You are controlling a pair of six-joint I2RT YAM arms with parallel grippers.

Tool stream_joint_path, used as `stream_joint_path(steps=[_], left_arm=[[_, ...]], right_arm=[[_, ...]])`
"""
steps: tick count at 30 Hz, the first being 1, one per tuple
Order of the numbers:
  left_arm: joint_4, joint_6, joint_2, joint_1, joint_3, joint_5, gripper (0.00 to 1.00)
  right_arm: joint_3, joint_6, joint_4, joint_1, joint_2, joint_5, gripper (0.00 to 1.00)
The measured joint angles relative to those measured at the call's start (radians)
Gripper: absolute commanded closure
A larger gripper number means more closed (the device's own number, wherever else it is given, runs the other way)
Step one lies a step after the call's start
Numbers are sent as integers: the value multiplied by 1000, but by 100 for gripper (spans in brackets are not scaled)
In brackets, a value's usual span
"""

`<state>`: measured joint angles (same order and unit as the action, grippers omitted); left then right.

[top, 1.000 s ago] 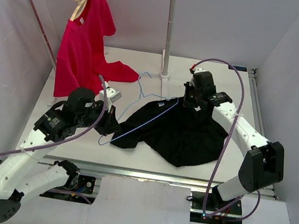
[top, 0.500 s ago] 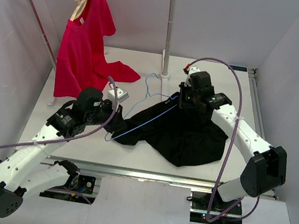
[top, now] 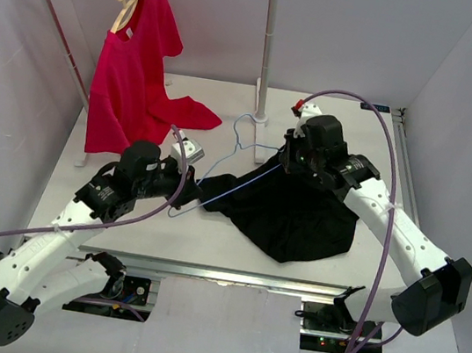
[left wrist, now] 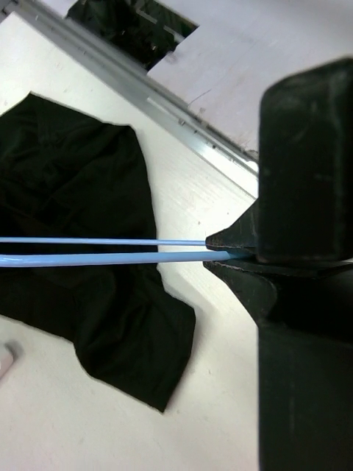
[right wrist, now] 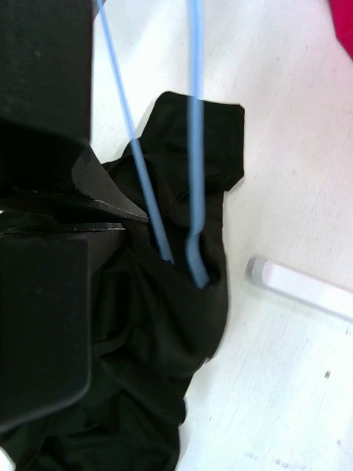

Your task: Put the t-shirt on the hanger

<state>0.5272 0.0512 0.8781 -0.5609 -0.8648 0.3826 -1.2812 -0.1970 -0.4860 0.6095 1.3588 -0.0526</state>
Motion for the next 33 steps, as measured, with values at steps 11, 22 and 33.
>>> stream_joint_path(steps=[11, 22, 33], left_arm=[[175, -4, -85, -4, -117, -163, 100], [179, -14, -81, -4, -108, -52, 100], [176, -13, -72, -4, -91, -24, 100]], right_arm=[[0, 16, -77, 1, -46, -183, 92], [-15, 24, -91, 1, -32, -222, 92], [-91, 35, -100, 1, 28, -260, 92]])
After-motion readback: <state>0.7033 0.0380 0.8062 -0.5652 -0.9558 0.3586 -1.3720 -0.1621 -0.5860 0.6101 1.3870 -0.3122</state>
